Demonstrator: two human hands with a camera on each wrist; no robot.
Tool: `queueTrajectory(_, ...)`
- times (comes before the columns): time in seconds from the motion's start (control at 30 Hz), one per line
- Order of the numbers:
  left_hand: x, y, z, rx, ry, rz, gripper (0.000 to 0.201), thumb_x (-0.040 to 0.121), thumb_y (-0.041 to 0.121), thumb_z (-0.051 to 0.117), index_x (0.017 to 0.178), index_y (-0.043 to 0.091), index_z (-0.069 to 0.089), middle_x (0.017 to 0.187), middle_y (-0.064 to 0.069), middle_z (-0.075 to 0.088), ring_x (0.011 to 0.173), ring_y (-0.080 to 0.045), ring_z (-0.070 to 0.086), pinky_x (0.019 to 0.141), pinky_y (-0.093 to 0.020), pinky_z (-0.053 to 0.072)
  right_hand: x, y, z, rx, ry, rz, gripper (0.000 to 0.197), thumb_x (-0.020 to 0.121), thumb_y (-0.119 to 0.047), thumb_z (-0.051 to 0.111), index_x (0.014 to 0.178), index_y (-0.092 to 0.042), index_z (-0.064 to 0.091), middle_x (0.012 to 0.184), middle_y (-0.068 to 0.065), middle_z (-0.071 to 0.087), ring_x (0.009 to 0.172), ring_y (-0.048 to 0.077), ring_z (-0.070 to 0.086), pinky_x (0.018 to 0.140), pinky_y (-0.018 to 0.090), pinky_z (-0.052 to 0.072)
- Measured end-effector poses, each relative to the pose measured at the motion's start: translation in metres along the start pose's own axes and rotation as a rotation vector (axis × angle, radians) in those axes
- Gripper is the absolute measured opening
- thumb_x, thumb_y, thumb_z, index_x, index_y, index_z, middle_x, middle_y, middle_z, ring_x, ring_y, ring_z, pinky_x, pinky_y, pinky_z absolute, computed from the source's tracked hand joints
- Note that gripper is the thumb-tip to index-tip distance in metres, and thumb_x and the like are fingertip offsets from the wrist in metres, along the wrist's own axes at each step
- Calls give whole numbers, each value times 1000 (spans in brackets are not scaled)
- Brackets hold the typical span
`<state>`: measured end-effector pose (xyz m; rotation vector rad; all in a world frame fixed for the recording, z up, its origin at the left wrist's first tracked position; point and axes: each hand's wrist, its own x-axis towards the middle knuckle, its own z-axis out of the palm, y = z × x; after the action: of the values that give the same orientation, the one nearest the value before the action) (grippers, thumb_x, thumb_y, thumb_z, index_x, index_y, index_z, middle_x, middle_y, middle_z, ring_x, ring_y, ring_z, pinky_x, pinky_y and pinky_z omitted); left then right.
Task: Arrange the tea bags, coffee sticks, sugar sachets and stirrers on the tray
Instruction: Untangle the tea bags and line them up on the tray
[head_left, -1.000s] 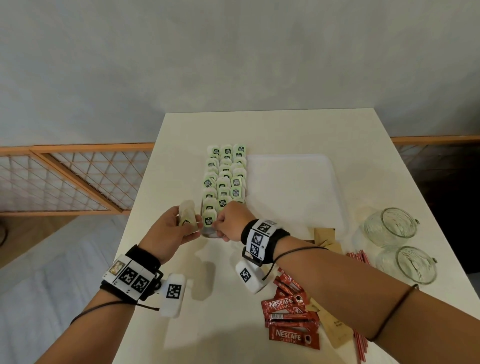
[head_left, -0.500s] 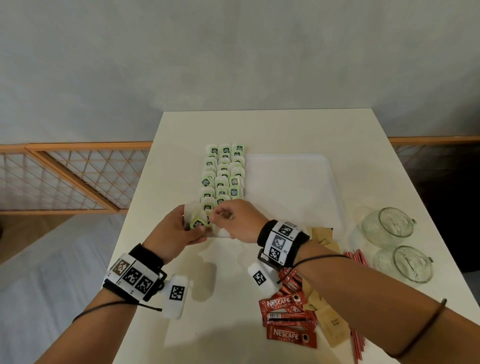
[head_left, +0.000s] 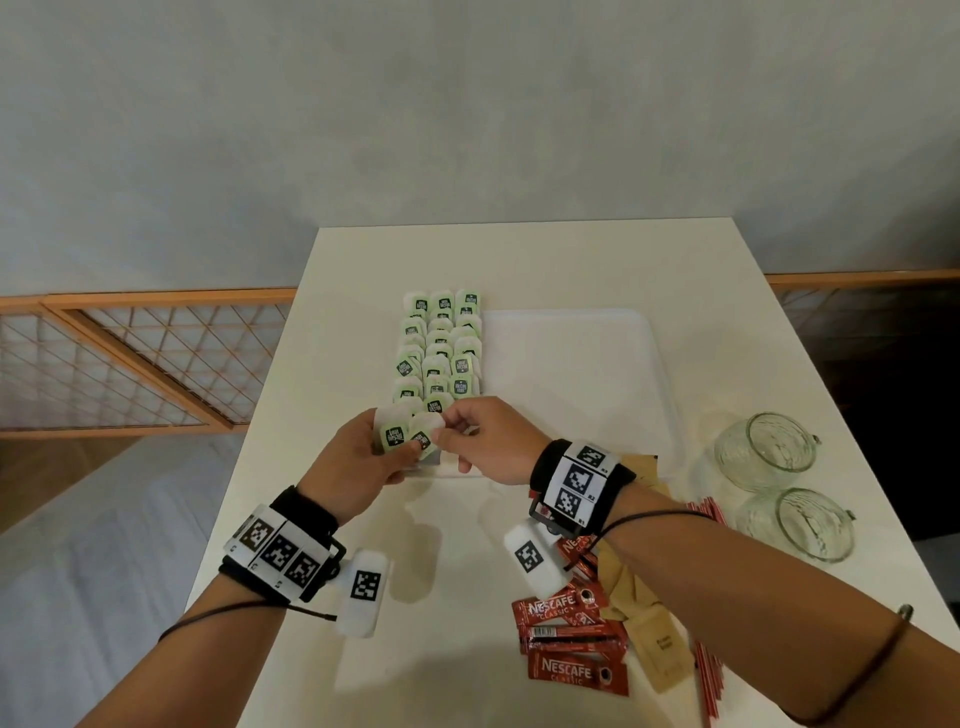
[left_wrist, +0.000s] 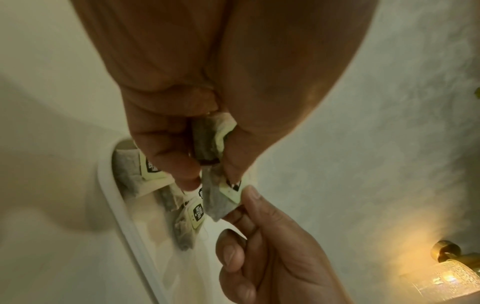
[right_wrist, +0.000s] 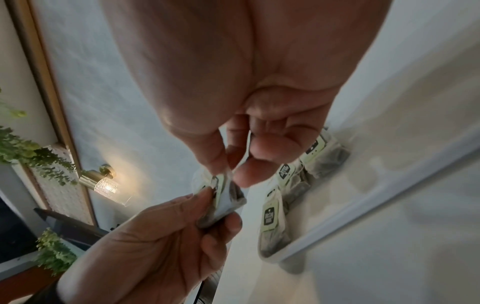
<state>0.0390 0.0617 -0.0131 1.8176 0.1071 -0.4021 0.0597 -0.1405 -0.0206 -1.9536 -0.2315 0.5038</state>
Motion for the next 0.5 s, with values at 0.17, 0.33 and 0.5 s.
queueTrajectory(0.17, 0, 3, 5, -5, 46, 16, 17, 95, 7, 66, 109, 14, 65, 82, 3, 77, 69, -5, 71, 59, -18, 55, -4, 1, 3, -18, -25, 29, 25, 100, -26, 61, 96, -3, 66, 71, 3, 64, 53, 2, 59, 45, 11, 38)
queueTrajectory(0.33, 2, -2, -2, -76, 86, -61, 16, 98, 4, 58, 113, 5, 63, 95, -12, 74, 76, -15, 71, 60, -22, 52, 0, -1, -9, -34, 101, 37, 26, 101, -26, 59, 87, -5, 64, 65, 0, 63, 41, -2, 51, 45, 13, 35)
queueTrajectory(0.5, -1, -3, -5, -166, 141, -136, 19, 100, 2, 51, 96, 9, 68, 85, -4, 74, 72, -15, 67, 63, -24, 52, 7, 6, -12, -171, 74, 141, 30, 97, -27, 62, 84, 0, 63, 67, 7, 65, 58, 14, 65, 51, 21, 42)
